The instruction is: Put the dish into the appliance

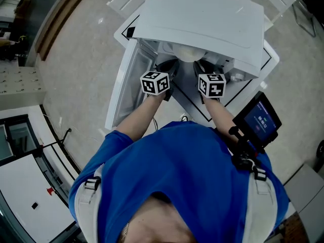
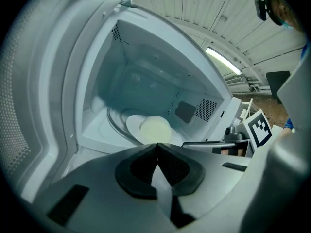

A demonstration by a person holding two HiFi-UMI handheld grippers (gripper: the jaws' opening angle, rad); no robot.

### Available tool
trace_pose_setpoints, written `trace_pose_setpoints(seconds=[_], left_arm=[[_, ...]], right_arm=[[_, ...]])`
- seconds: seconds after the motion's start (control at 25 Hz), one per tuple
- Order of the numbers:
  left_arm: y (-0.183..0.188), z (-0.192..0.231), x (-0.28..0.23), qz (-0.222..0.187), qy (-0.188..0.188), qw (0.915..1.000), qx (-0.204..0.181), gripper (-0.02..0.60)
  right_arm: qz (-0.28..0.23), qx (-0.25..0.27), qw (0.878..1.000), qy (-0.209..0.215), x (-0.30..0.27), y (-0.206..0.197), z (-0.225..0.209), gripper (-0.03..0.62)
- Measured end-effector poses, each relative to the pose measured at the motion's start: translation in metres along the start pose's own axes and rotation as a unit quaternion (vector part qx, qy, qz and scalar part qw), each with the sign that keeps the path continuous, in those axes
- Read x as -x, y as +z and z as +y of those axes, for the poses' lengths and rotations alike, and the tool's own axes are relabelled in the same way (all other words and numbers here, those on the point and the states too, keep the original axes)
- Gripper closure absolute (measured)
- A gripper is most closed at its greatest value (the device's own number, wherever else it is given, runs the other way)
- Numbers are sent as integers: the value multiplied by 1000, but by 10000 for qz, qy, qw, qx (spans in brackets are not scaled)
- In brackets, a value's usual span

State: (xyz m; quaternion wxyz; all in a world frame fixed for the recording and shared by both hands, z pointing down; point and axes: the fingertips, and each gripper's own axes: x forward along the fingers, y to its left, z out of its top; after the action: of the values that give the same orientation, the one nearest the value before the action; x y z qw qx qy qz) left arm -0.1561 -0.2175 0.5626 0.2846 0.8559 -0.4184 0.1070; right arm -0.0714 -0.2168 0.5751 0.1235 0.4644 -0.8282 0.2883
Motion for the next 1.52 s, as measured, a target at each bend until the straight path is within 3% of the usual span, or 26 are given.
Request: trace_pose_setpoints(seconds=[0.56, 1.52], left_arm=[[11, -4, -11, 47, -72, 9999, -54, 575], [21, -1, -19, 29, -75, 10000, -36, 575]], right_arm=[[58, 300, 9995, -70, -4, 10, 4, 499], [49, 313, 9995, -7, -5, 16, 10, 500]])
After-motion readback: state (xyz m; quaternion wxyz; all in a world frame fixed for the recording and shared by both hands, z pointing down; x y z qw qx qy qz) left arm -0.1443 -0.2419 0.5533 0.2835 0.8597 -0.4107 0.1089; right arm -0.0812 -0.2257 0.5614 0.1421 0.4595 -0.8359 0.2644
